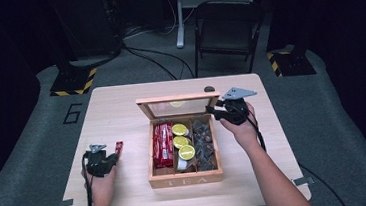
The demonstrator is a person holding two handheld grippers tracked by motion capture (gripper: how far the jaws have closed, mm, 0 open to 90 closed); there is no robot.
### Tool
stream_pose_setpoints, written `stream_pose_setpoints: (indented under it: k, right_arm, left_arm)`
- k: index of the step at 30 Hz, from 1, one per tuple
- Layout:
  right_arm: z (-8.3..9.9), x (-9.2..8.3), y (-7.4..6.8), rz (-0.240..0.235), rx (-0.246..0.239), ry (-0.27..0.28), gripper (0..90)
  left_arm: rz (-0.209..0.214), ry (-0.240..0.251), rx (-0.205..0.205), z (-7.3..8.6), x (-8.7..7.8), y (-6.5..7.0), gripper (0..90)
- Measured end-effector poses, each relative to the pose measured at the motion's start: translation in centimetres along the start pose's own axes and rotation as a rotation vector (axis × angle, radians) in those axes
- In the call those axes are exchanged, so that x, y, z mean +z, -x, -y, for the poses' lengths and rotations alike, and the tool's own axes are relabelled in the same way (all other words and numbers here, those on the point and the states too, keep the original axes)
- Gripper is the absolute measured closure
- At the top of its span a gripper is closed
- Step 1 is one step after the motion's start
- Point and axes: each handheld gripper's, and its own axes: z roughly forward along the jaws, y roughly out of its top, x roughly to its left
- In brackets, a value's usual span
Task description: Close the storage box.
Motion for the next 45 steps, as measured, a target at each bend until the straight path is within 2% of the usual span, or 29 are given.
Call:
stream_pose_setpoints:
  k: [4, 6, 10, 14, 19, 22, 24, 25, 29, 35, 38, 39, 45]
  right_arm:
    - [0.0, 0.0, 0.0, 0.0, -0.001, 0.0, 58.2]
    - [0.0, 0.0, 0.0, 0.0, -0.001, -0.001, 58.2]
    - [0.0, 0.0, 0.0, 0.0, 0.0, 0.0, 58.1]
    - [0.0, 0.0, 0.0, 0.001, 0.0, 0.001, 58.1]
    - [0.0, 0.0, 0.0, 0.001, 0.007, 0.0, 58.0]
    - [0.1, 0.0, 0.0, -0.001, 0.009, 0.001, 57.9]
    - [0.1, 0.0, 0.0, -0.002, 0.011, 0.0, 57.8]
    - [0.1, 0.0, 0.0, -0.002, 0.011, 0.0, 57.8]
    - [0.1, 0.0, 0.0, -0.003, 0.008, -0.003, 57.7]
    - [0.1, -0.1, -0.1, -0.004, 0.008, -0.005, 57.7]
    - [0.1, -0.1, -0.1, -0.004, 0.005, -0.004, 57.7]
    - [0.1, -0.1, -0.1, -0.005, 0.006, -0.005, 57.6]
    - [0.1, -0.1, -0.1, -0.006, 0.01, -0.004, 57.6]
  left_arm:
    - [0.019, 0.028, -0.019, -0.1, -0.3, 0.0, 75.4]
    - [0.021, 0.031, -0.019, -0.2, -0.6, 0.2, 71.5]
    - [0.039, 0.07, -0.015, -0.6, -1.3, 0.7, 63.3]
    - [0.078, 0.08, 0.002, -1.2, -2.1, 1.7, 59.3]
    - [0.109, 0.084, 0.045, -2.1, -2.8, 3.1, 56.7]
    - [0.136, 0.079, 0.058, -2.7, -3.0, 3.8, 54.1]
    - [0.17, 0.08, 0.062, -3.4, -3.4, 4.7, 52.7]
    - [0.17, 0.08, 0.062, -3.4, -3.4, 4.7, 51.0]
    - [0.206, 0.085, 0.093, -4.7, -4.4, 5.7, 49.1]
    - [0.221, 0.116, 0.134, -6.9, -5.7, 7.1, 47.8]
    - [0.243, 0.124, 0.141, -7.9, -6.3, 7.5, 47.4]
    - [0.246, 0.136, 0.134, -8.1, -6.5, 7.7, 46.9]
    - [0.256, 0.16, 0.163, -10.0, -7.5, 8.6, 49.9]
